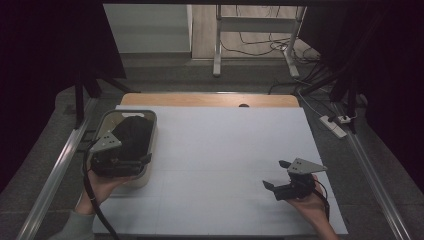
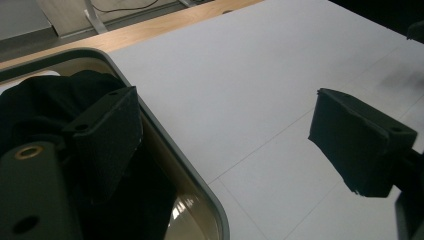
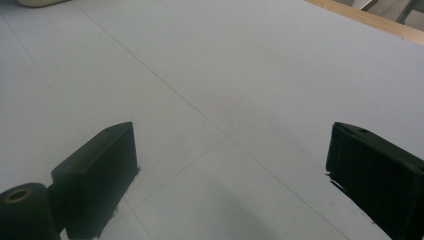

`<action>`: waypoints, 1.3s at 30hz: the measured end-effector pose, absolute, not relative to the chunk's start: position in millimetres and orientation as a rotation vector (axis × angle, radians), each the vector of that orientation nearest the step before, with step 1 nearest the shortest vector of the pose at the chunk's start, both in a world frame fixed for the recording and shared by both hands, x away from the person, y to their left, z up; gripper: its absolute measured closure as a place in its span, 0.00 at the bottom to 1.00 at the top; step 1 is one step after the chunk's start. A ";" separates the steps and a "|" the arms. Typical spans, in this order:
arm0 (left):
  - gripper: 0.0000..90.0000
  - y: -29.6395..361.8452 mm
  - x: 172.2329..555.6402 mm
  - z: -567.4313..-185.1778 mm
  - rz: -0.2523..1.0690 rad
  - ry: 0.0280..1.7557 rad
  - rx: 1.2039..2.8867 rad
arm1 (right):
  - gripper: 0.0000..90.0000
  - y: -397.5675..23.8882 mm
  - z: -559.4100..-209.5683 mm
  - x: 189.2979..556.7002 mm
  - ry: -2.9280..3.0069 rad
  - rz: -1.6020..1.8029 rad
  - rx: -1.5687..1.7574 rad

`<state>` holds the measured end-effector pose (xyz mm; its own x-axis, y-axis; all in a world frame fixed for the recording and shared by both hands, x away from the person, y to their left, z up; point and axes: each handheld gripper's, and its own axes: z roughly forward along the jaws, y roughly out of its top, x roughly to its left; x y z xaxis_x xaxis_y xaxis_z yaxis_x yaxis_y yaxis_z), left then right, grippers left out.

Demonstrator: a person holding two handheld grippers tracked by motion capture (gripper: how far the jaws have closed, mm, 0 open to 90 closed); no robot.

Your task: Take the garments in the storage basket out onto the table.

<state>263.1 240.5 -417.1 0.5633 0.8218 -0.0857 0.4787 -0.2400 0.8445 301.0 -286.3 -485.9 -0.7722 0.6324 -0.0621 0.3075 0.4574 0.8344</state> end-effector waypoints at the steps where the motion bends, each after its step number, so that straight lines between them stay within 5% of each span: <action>1: 0.14 240.4 263.7 -416.7 0.479 1.057 1.892 | 0.06 -286.3 -485.9 301.0 2.348 1.234 0.794; 39: 0.14 258.9 299.5 -418.9 0.486 1.157 1.855 | 0.07 -284.3 -489.3 303.3 2.378 1.198 0.802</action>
<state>299.5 258.9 -418.9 0.4917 0.8632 -0.1143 0.5227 -0.1876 0.8316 303.3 -284.3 -489.3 -0.7747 0.6294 -0.0616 0.3249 0.4796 0.8151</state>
